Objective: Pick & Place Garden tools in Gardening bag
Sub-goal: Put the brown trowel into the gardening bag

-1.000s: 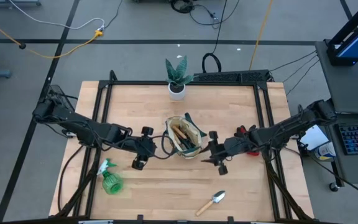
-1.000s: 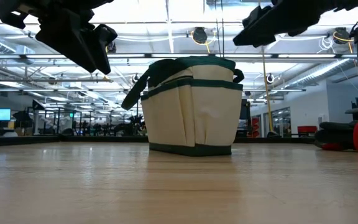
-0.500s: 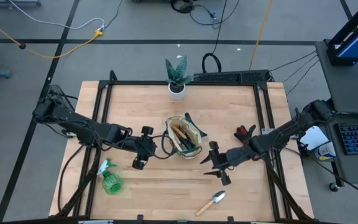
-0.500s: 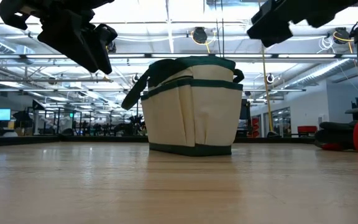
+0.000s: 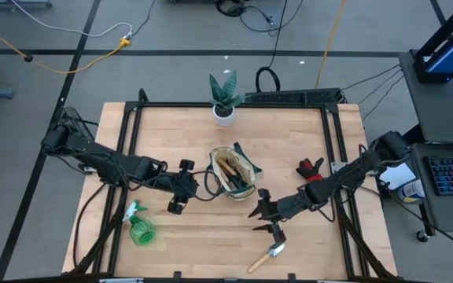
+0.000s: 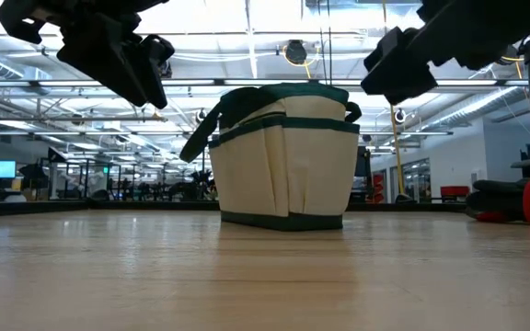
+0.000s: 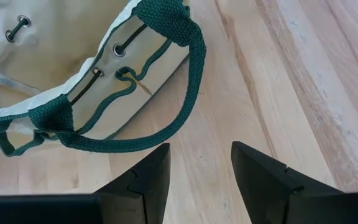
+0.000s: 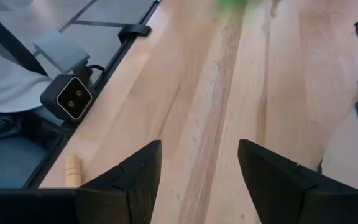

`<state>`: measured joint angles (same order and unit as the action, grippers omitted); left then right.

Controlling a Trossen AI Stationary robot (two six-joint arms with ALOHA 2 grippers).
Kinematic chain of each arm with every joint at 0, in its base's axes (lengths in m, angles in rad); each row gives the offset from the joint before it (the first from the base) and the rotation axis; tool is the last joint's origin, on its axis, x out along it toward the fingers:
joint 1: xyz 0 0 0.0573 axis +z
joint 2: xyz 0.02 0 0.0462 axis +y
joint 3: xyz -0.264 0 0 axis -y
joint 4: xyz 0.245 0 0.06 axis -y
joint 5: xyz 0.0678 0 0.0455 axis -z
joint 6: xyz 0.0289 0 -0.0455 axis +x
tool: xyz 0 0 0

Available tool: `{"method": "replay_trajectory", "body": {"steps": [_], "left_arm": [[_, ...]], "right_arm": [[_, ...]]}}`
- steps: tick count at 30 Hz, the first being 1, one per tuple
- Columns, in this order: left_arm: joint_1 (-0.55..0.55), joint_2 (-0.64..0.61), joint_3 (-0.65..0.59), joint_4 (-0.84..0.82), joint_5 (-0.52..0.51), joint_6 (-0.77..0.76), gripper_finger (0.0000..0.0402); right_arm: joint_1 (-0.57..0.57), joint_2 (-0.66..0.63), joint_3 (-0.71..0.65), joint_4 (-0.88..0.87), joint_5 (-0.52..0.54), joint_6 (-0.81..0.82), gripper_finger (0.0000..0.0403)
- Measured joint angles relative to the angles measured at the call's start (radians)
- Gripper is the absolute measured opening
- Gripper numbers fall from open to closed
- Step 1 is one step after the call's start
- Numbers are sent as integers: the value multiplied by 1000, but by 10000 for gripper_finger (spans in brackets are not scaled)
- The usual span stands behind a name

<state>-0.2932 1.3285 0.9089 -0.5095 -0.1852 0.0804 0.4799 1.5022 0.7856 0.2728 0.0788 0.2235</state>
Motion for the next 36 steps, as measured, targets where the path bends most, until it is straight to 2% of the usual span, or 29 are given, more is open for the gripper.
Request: {"method": "replay_trajectory", "body": {"steps": [7,13,19,23,27,36], "left_arm": [[0,0,0,6,-1,74,177],[3,0,0,41,-1,134,177],[14,0,1,51,-1,137,177],[23,0,1,51,-1,124,177],[26,0,1,50,0,125,177],[26,0,1,50,0,125,177]], "right_arm": [[8,28,0,17,-2,68,205],[64,36,0,39,-1,128,205],[126,36,0,30,9,128,205],[153,36,0,-28,83,79,205],[175,39,0,-45,81,82,205],[253,163,0,20,71,121,205]]}}
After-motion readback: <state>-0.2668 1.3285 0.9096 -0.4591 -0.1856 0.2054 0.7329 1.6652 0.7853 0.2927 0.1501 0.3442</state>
